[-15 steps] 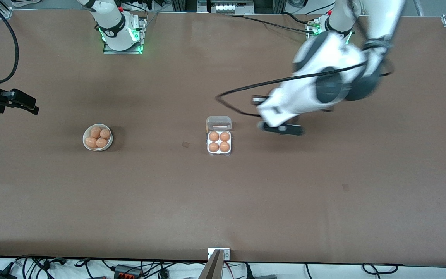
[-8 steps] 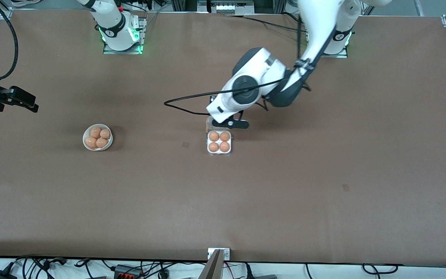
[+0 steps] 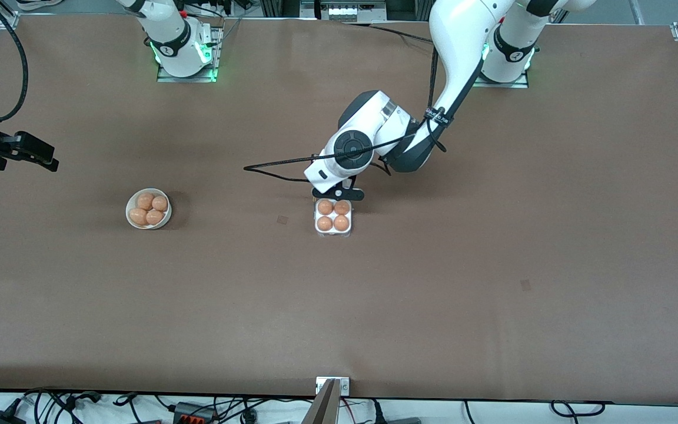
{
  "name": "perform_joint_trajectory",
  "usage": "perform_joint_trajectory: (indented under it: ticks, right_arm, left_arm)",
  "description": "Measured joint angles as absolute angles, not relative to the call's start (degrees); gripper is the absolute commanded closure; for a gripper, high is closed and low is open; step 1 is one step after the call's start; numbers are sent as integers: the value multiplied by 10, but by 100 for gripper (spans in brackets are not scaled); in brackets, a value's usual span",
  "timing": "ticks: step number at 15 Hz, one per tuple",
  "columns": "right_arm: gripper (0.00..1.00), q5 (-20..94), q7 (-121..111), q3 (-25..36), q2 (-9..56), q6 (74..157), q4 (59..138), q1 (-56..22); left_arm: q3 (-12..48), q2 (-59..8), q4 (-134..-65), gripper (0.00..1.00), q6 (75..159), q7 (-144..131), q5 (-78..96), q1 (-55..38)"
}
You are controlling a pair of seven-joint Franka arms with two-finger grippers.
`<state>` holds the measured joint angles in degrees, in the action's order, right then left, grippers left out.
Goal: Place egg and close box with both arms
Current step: 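Fold the carton lid over the eggs with the left gripper and press it shut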
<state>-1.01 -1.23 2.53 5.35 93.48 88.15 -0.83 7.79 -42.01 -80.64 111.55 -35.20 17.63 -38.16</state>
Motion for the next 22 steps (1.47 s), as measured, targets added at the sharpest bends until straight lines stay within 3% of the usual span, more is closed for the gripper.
perform_joint_trajectory:
  ticks: [7, 16, 22]
  right_arm:
    - [0, -10, -12, 25, 54, 935, 884, -4]
    - [0, -10, -12, 8, 54, 938, 885, 17]
    - [0, -10, -12, 4, 54, 939, 885, 20]
  left_arm:
    - [72, -451, -790, 100, 1119, -344, 175, -381]
    - [48, -490, -663, 100, 1119, -325, 174, -355]
    - [44, -483, -636, 100, 1041, -302, 132, -341]
